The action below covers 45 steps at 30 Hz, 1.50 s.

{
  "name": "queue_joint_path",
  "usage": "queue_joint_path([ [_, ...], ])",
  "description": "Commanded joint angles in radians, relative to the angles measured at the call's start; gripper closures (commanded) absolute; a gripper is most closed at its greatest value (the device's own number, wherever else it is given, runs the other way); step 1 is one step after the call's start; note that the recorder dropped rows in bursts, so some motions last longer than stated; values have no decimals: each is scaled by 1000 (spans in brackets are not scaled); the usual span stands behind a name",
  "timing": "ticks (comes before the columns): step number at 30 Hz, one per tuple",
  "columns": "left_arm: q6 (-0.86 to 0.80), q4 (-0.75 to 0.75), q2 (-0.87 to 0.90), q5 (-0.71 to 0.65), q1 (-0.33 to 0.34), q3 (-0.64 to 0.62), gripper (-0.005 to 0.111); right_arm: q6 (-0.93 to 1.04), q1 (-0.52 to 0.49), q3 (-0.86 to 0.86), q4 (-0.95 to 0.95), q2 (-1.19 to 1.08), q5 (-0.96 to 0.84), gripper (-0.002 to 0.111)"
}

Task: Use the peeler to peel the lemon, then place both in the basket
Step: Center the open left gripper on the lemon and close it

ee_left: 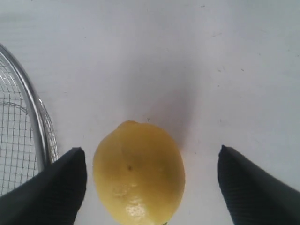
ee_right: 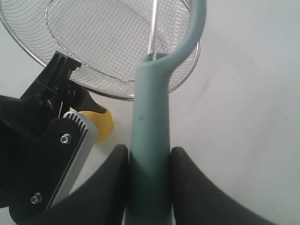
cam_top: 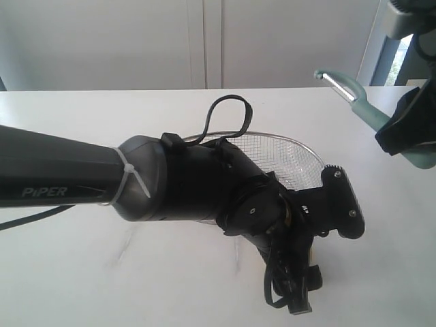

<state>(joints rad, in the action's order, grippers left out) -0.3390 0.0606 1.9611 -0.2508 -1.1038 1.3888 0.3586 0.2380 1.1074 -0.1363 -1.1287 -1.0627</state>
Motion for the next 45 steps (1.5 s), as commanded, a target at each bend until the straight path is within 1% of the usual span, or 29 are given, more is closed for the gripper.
queue_joint_path([
  [1,11,1,4,-19,-4,-2,27,-4,-11,7,-2,9,10,108],
  [17,11,39,41,-3,-4,-2,27,-4,-11,7,-2,9,12,108],
  [27,13,112,53,17,-4,-2,27,-4,-11,7,-4,9,12,108],
  [38,28,112,90,18,-4,-2,27,-2,-11,7,-8,9,12,108],
  [41,28,112,90,18,-4,-2,28,-2,-11,7,-8,9,12,108],
  [45,28,112,90,9,-4,-2,34,-2,-11,7,-8,9,12,108],
])
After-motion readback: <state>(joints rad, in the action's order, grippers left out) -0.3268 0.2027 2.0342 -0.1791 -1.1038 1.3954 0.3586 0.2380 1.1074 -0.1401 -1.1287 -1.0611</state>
